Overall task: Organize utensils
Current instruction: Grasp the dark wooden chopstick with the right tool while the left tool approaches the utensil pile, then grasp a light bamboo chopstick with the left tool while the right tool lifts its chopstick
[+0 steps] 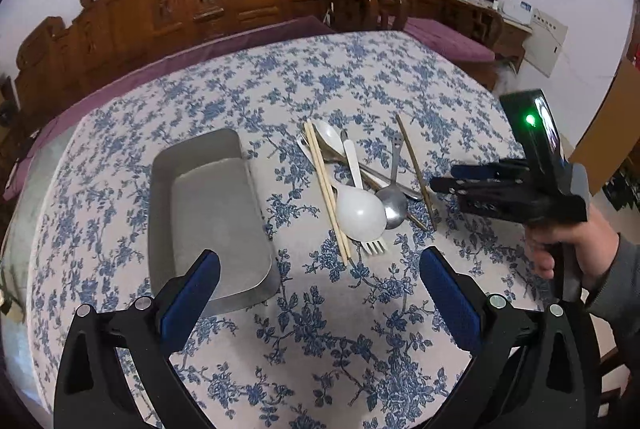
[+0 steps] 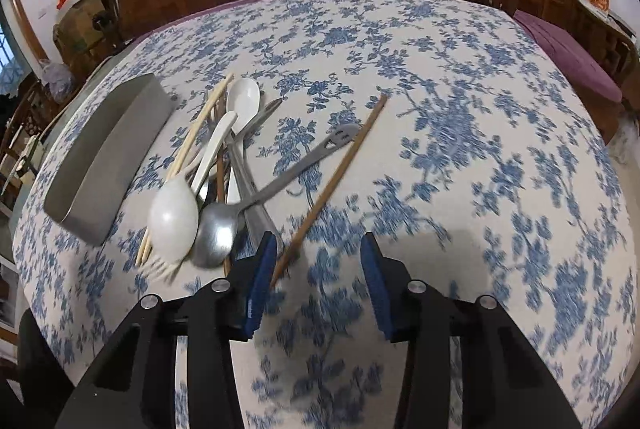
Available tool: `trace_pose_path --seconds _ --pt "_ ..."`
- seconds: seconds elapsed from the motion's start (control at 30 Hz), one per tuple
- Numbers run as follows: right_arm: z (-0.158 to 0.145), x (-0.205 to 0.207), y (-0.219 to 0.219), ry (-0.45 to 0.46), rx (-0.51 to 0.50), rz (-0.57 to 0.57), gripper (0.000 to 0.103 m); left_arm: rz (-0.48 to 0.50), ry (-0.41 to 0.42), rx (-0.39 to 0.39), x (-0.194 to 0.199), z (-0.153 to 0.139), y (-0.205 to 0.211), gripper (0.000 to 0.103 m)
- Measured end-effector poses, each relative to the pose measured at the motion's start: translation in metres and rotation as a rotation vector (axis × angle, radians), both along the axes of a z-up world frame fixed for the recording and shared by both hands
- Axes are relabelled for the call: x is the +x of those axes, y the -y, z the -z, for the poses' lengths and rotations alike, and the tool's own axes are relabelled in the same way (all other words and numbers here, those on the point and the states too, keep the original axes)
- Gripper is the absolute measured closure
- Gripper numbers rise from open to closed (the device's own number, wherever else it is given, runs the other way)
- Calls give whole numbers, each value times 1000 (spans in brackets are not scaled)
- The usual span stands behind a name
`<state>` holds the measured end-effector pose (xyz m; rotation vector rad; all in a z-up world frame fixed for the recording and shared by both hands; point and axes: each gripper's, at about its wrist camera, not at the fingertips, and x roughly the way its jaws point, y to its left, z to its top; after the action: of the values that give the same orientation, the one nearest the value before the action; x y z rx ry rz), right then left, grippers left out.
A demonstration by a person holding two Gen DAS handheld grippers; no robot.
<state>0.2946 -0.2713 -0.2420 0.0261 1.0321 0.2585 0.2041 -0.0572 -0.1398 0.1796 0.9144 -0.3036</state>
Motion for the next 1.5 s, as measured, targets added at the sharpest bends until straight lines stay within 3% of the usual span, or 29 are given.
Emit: trace_pose_path --seconds 0.13,0.3,0.4,0.47,0.77,0.93,1.03,1.2,1.5 --pt "6 14 -17 -14 -56 -19 61 -6 -27 -10 12 7 3 8" --pt "13 19 -16 -23 -98 -17 67 -7 -70 -50 32 13 11 22" --pt "13 17 -10 -21 -112 -30 79 -21 -91 -43 49 17 17 31" --pt "13 14 -5 -24 -119 -29 94 -22 -103 -47 59 19 20 37" --pt "14 0 16 -15 -64 -24 96 -51 -227 -85 113 52 26 66" --pt "14 -1 17 -6 -58 -27 96 -58 -273 -56 130 73 28 74" --pt "14 -1 18 -2 -52 -28 96 -56 -282 -8 135 83 34 86" --pt "15 -3 18 7 -47 -29 96 -52 -280 42 141 90 40 91" --pt "15 -4 17 7 -58 -25 96 -54 -287 76 146 96 41 91"
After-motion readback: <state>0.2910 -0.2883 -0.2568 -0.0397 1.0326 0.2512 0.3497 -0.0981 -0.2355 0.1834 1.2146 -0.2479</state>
